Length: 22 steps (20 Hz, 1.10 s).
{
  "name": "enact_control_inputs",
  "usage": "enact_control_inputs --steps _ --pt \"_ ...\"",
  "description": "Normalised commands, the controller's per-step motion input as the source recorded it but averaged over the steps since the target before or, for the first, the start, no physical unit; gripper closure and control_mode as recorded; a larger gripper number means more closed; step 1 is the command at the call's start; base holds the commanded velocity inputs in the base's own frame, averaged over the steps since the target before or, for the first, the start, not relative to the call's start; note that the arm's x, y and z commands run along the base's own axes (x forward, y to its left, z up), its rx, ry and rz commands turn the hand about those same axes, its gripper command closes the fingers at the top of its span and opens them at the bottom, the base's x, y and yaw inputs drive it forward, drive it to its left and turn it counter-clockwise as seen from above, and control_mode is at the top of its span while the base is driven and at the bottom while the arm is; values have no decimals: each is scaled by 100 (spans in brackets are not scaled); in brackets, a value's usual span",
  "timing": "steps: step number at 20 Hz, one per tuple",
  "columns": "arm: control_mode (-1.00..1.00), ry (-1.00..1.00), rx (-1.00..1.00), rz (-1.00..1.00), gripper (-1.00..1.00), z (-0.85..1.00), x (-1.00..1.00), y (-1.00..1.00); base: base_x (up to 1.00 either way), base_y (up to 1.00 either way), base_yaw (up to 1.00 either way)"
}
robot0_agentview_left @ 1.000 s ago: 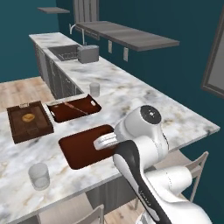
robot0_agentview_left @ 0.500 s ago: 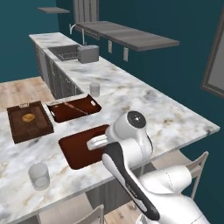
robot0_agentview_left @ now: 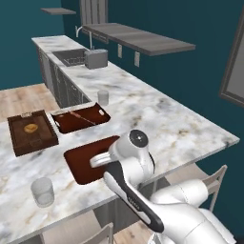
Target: Take the cupcakes from the fridge and place them on the empty tray on the dining counter.
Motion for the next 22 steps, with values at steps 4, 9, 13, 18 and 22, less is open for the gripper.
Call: enact_control_inputs --steps 4,9,13,18,22 --pt "-100 0 0 0 100 -31 30 15 0 0 0" --pt "-100 0 0 0 100 -25 29 17 0 0 0" --pt "-100 0 0 0 100 -20 27 14 0 0 0" --pt "-100 0 0 0 100 -21 26 12 0 0 0" --pt "-100 0 0 0 100 -22 26 13 0 0 0"
